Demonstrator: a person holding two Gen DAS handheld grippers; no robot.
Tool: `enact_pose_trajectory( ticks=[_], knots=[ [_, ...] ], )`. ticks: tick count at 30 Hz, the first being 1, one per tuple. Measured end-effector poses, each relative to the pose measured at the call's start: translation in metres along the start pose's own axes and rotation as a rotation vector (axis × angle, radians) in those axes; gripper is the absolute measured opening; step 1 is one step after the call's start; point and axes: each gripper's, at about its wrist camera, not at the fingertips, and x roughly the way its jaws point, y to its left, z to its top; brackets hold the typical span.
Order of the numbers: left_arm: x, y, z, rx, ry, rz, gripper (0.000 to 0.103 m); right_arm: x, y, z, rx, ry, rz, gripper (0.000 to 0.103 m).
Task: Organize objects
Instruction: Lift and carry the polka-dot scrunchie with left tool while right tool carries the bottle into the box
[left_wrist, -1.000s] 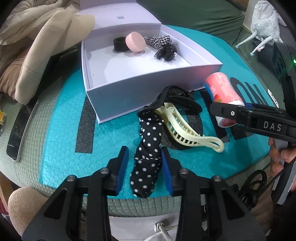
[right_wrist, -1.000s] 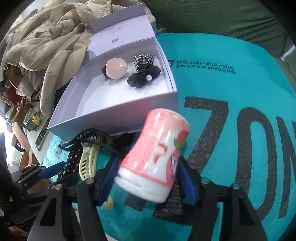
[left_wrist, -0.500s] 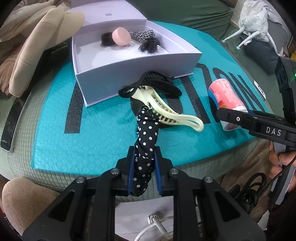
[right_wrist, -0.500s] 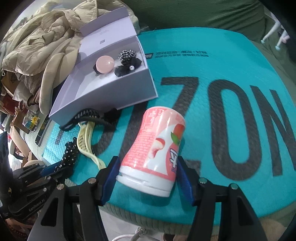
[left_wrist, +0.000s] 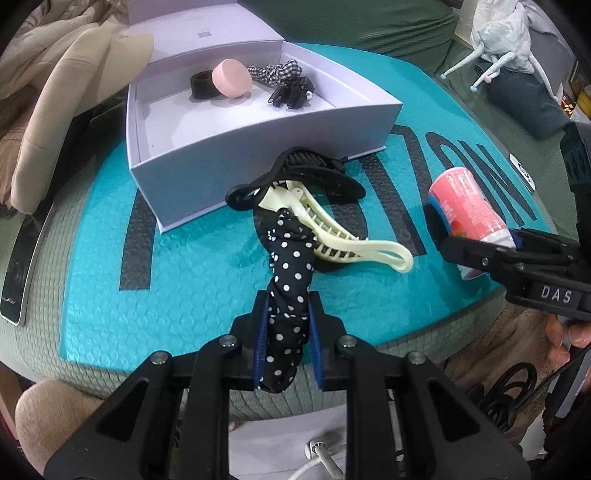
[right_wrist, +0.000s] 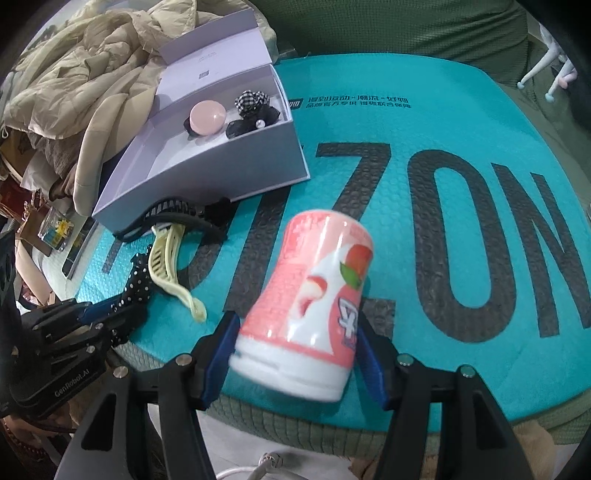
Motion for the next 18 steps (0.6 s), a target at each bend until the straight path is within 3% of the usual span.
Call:
enact_pose_trajectory(
  ticks=[5, 9, 18],
  knots=[
    [0.003, -0.002, 0.004, 0.031, -0.002, 0.001, 0.018, 0.005, -0.001, 0.004, 0.001, -0.009, 0.004, 0.062],
    [0.003, -0.002, 0.005, 0.039, 0.001, -0.003, 0.018, 0.007, -0.001, 0.007, -0.007, -0.010, -0.007, 0.056],
    [-0.004, 0.004, 0.003, -0.005, 0.023, -0.059, 0.016, -0.005, 0.000, 0.000, 0.007, -0.018, 0.037, 0.055]
  ],
)
